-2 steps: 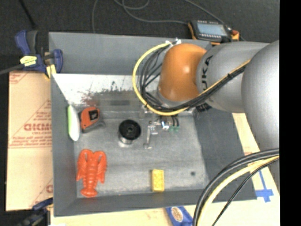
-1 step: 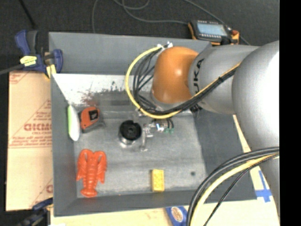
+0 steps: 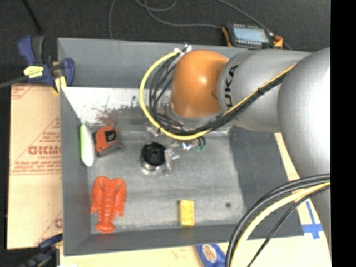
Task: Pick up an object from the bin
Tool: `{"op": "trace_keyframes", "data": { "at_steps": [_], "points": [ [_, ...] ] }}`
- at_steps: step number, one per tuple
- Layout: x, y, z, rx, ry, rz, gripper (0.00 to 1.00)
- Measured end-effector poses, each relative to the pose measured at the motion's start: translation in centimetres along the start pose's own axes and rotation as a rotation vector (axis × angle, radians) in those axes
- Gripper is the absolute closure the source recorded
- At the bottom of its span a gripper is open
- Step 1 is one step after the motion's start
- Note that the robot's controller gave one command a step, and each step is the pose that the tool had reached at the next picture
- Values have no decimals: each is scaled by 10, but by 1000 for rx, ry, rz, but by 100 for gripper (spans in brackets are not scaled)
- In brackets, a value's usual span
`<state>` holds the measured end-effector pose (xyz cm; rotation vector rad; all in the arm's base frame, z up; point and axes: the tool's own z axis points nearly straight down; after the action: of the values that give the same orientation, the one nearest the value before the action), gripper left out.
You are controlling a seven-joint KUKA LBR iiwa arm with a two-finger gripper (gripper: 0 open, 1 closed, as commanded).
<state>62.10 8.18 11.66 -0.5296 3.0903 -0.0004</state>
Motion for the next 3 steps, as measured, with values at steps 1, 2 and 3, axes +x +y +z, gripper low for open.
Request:
{"op": "trace_keyframes", "data": {
  "at_steps": [1,2,3],
  "points": [
    [-12,3,41,1,-6,-36,0],
    [-10,-7,37,-2,-17,8,100],
    [-10,-7,37,-2,-17,9,100]
  ]
}}
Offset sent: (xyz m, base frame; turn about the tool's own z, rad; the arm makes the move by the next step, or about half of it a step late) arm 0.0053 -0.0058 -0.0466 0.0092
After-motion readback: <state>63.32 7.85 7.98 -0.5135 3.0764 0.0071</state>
